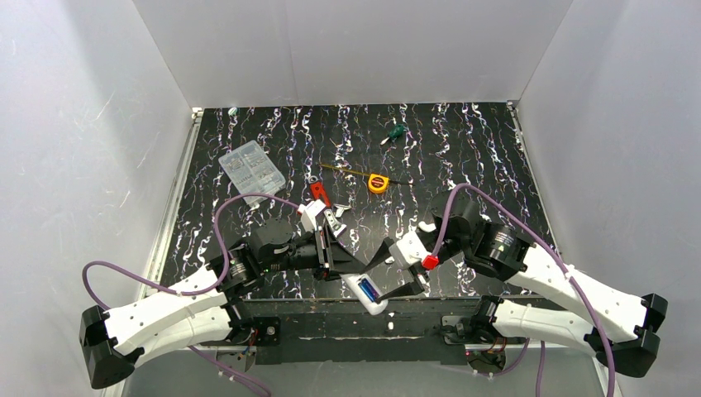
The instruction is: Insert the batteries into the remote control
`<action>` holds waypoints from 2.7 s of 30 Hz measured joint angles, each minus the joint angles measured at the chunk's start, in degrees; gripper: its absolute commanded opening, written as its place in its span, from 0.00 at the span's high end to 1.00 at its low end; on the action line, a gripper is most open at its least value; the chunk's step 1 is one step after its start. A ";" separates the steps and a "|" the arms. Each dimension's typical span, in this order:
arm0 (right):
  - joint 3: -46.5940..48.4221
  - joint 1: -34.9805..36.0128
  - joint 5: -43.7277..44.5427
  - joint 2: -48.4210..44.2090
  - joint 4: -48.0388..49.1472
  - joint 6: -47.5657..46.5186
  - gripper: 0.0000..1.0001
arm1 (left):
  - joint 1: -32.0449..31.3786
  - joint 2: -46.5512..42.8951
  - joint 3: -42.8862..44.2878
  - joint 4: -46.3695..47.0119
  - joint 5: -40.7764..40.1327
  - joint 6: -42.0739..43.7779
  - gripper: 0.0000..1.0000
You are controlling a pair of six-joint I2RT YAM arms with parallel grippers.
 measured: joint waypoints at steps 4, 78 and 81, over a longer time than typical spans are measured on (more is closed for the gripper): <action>0.00 -0.04 -0.48 0.00 0.02 -0.57 0.49 | 0.00 0.00 0.00 0.22 0.15 0.00 1.00; -0.55 -2.34 -3.56 3.76 -0.81 -6.01 0.71 | 0.00 0.85 0.35 1.22 1.57 0.02 1.00; -0.55 -2.36 -3.74 3.74 -1.07 -6.23 0.75 | 0.00 0.85 0.37 1.20 1.57 0.09 1.00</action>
